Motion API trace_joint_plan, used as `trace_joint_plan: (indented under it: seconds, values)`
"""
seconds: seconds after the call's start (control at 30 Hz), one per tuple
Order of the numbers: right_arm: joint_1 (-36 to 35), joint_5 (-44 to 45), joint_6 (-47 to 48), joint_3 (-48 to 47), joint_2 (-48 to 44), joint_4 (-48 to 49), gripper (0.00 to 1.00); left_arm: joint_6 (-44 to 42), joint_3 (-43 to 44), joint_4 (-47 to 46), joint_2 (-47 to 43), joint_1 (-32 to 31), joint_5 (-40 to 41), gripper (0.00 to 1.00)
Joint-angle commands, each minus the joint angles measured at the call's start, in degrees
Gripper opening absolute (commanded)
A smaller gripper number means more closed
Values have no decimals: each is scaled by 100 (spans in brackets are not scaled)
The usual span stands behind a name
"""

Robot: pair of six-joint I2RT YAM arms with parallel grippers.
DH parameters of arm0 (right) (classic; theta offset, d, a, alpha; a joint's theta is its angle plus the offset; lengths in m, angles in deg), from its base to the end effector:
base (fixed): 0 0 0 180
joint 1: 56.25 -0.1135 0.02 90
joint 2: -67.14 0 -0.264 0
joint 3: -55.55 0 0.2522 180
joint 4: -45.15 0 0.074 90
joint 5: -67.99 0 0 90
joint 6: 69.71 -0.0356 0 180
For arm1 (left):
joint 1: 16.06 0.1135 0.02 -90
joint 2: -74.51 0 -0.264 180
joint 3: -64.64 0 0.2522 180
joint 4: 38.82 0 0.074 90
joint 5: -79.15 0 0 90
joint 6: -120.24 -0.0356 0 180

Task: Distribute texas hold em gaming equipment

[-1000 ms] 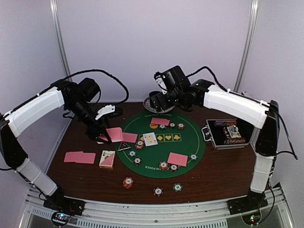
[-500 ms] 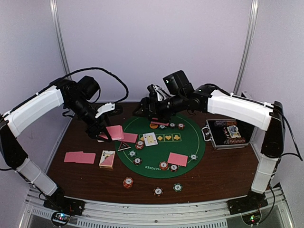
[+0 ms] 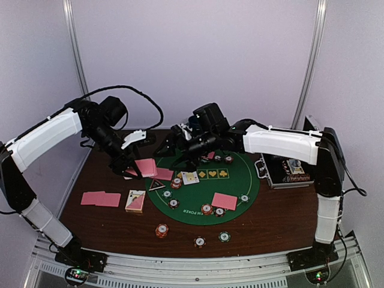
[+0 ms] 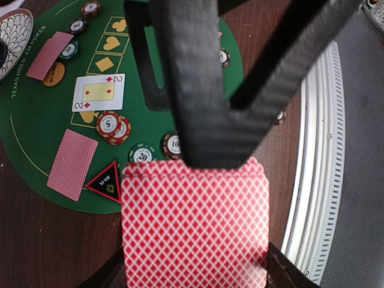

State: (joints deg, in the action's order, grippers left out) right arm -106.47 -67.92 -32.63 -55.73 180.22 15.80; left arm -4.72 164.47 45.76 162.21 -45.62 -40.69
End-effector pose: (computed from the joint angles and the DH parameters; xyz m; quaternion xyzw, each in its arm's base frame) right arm 0.2747 0.3699 0.2974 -0.1727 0.8063 0.5655 0.0151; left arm 0.2414 -0.1573 0.3303 0.5429 0.7866 -0.2472 0.1592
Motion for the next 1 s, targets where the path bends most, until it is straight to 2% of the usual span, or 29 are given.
trace_joint_plan:
  seconds: [0.0, 0.3, 0.6, 0.97]
  values:
    - [-140, -435, -304, -308, 291, 374, 97, 17, 242, -78, 44, 56, -202, 0]
    - [-223, -739, -879, -537, 702, 1139, 97, 0, 226, -77, 62, 56, -231, 0]
    - [-260, -835, -1129, -691, 938, 1338, 96, -10, 261, -73, 84, 56, -253, 0]
    - [-258, -957, -1362, -655, 1205, 1538, 85, -11, 254, -77, 45, 56, -242, 0]
